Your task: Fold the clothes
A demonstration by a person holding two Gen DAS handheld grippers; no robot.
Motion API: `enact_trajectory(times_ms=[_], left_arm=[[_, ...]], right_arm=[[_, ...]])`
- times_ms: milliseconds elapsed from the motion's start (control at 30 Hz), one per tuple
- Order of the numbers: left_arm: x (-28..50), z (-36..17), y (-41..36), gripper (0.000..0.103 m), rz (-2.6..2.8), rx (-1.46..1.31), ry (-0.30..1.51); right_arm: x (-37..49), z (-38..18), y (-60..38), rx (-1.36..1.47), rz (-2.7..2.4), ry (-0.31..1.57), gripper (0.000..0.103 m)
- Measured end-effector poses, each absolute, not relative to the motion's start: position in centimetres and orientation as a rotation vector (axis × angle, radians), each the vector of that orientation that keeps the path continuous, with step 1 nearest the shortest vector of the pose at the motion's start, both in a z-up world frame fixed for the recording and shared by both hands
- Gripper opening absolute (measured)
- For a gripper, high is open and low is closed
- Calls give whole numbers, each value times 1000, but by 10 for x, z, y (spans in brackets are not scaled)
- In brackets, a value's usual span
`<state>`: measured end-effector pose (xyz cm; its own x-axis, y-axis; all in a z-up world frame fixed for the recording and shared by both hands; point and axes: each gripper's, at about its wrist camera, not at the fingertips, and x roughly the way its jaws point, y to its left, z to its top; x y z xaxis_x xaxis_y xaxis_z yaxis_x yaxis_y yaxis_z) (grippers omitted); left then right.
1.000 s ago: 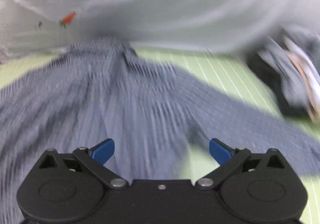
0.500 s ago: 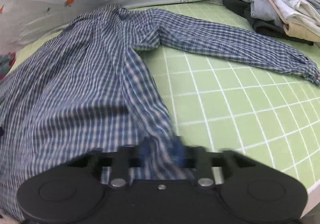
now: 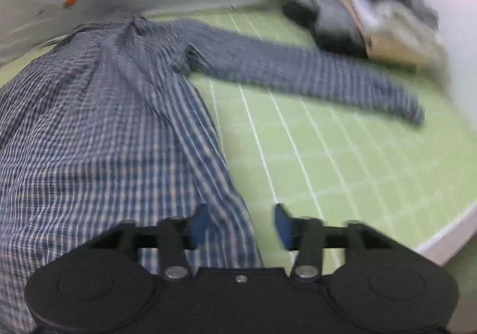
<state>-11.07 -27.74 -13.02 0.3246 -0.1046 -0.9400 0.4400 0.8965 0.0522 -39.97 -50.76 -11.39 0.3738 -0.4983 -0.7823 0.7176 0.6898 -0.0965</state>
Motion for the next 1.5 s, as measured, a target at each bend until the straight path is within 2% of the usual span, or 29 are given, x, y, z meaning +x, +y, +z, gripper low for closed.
enact_trajectory(times_ms=[133, 367, 633, 700, 733, 767, 933, 1067, 1200, 1300, 1500], left_arm=[[-106, -131, -274, 103, -363, 302, 1212], [-95, -132, -277, 103, -350, 296, 1246], [-77, -135, -281, 103, -278, 231, 1276], [-73, -135, -282, 103, -258, 216, 1281], [-72, -135, -282, 103, -249, 211, 1285], [-70, -136, -283, 103, -241, 205, 1289], [-65, -136, -283, 103, -221, 190, 1296], [-61, -137, -283, 103, -228, 196, 1298], [-55, -137, -282, 103, -248, 211, 1298], [-45, -136, -284, 103, -265, 222, 1291], [-40, -135, -294, 103, -290, 239, 1278]], right_arm=[[-362, -116, -497, 103, -728, 894, 79], [-305, -117, -526, 102, -699, 842, 80], [-264, -130, -578, 160, -685, 853, 77], [-256, -134, -591, 162, -679, 862, 68], [-252, -136, -597, 163, -677, 866, 58], [-249, -138, -603, 164, -674, 870, 54], [-243, -145, -644, 186, -725, 879, 54], [-258, -142, -674, 256, -761, 859, 58], [-269, -133, -653, 221, -760, 844, 59], [-281, -128, -635, 271, -760, 813, 66], [-299, -141, -618, 300, -804, 871, 65]])
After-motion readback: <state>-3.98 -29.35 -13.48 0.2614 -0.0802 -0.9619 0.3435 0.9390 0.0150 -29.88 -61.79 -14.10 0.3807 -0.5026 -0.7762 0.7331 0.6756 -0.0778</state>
